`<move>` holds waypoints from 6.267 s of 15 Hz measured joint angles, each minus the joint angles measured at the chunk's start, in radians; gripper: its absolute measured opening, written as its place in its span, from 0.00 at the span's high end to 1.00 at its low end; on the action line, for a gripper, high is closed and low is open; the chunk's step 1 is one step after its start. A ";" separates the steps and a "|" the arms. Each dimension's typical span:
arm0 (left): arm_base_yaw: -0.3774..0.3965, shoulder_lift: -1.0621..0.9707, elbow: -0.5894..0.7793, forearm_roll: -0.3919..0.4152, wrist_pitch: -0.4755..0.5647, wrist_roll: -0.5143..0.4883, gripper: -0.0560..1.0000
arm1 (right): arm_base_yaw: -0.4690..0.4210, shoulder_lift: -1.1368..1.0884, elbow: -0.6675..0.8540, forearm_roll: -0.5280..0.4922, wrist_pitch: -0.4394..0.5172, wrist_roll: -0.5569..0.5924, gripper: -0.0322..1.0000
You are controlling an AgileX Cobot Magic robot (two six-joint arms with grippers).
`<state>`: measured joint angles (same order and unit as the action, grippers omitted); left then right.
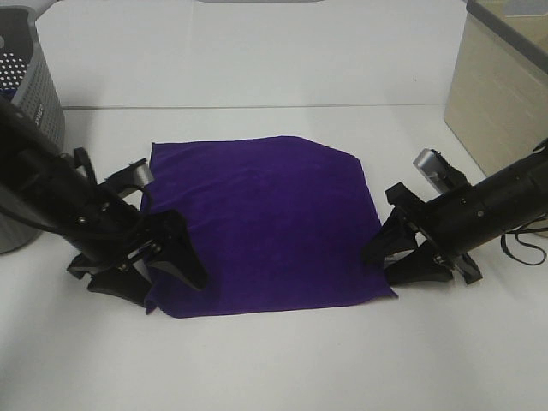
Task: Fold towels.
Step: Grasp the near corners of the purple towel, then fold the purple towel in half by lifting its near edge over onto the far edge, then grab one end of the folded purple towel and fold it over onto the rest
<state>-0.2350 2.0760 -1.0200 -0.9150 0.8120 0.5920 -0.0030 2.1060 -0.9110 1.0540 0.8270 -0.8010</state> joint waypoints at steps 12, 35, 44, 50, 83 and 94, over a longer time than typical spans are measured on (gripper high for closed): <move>-0.128 0.152 -0.301 0.292 0.178 -0.355 0.95 | 0.202 0.019 -0.139 -0.297 -0.035 0.317 0.95; -0.065 -0.053 -0.529 0.559 -0.114 -0.341 0.95 | 0.206 -0.105 -0.533 -0.429 -0.237 0.349 0.95; -0.065 0.236 -0.751 0.559 -0.143 -0.288 0.95 | 0.206 0.119 -0.695 -0.551 -0.289 0.343 0.95; -0.065 0.260 -0.760 0.558 -0.130 -0.288 0.91 | 0.206 0.162 -0.697 -0.534 -0.305 0.343 0.92; 0.061 0.471 -1.025 0.216 0.265 -0.328 0.22 | 0.206 -0.103 -0.697 -0.604 0.092 0.443 0.21; 0.049 0.438 -1.015 0.389 0.241 -0.272 0.91 | 0.206 -0.103 -0.697 -0.604 0.315 0.469 0.21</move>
<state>-0.1860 2.5140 -2.0350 -0.5260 1.0530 0.3200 0.2030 2.0030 -1.6080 0.4500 1.1420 -0.3320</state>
